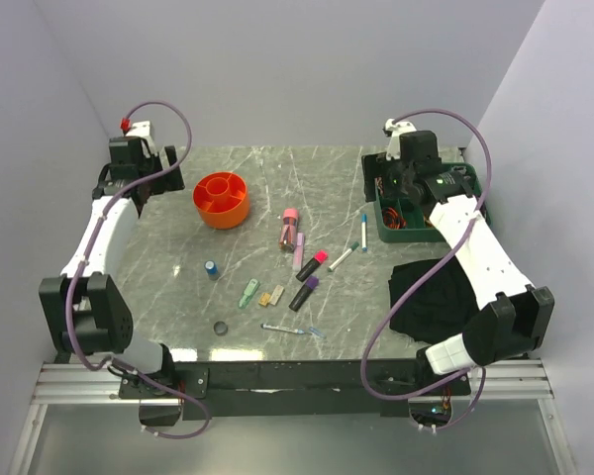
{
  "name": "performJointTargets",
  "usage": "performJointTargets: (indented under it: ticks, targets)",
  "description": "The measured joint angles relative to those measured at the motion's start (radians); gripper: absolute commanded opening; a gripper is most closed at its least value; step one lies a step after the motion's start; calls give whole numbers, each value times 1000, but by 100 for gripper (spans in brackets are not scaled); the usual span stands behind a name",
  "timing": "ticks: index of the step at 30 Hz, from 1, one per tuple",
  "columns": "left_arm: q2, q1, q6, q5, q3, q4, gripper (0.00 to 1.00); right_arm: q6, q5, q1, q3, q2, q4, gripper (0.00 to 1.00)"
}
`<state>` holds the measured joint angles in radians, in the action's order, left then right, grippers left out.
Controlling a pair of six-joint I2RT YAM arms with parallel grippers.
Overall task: Sort the stationery into containers
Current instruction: Pick up the pen from the center of the board.
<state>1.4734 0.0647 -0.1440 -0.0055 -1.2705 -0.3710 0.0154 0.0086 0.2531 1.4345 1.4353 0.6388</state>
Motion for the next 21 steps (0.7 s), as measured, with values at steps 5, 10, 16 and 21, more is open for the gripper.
performJointTargets:
  ticks: [5, 10, 16, 21]
  targets:
    - [48, 1, 9, 0, -66, -16, 99, 0, 2, 0, 0, 5, 1, 100]
    - [48, 2, 8, 15, -103, -19, 99, 3, -55, 0, 0, 8, 14, 100]
    - [43, -3, 1, 59, -106, -32, 100, -45, -161, 0, 60, 81, 52, 100]
    - [3, -30, 0, 86, -84, -47, 100, -114, -228, 5, 147, 181, 59, 97]
